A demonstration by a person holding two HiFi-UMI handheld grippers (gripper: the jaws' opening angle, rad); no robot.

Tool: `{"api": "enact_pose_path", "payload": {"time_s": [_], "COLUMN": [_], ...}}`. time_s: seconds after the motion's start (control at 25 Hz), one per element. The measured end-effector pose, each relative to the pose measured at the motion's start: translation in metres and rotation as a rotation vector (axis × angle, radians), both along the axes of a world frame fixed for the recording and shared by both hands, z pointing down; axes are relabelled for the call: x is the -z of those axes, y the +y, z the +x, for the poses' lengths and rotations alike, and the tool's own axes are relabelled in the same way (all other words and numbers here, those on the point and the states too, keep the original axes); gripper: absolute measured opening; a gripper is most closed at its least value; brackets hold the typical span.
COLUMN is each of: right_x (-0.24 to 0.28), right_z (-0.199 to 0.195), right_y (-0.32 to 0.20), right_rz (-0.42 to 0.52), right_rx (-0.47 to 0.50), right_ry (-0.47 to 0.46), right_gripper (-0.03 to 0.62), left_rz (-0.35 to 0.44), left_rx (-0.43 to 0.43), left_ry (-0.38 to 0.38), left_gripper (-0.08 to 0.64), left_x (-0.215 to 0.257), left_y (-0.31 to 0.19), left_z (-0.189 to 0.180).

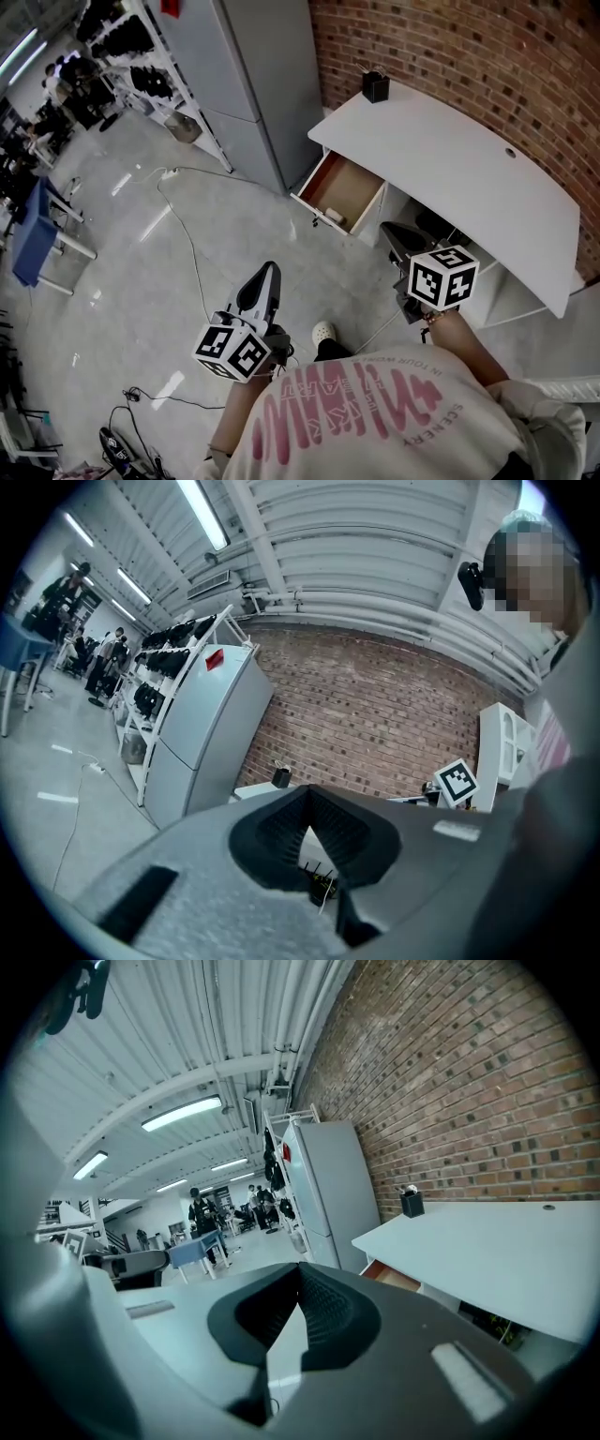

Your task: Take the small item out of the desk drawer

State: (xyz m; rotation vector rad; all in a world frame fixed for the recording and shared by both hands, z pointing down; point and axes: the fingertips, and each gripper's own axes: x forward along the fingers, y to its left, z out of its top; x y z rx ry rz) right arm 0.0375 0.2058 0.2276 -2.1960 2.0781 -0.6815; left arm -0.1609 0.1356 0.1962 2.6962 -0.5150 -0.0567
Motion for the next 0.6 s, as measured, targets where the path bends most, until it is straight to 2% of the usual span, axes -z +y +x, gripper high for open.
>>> {"api": "enact_pose_path", "payload": {"time_s": [0.44, 0.6], "right_x": [0.044, 0.047], "right_z": [0.035, 0.043], "right_y": [-0.081, -0.097], "right_rz": [0.047, 0.075], "right_rx": [-0.092, -0.133], "right_ry": [0.028, -0.059], "right_gripper": [0.012, 0.012], "left_rz": [0.069, 0.068], "left_rx": [-0.079, -0.098], "left_ry": [0.010, 0.035], "left_gripper": [0.006, 0.006], "left_x": [0.036, 0.040], "left_y": [-0.103, -0.130], "left_z": [0.033, 0.039]}}
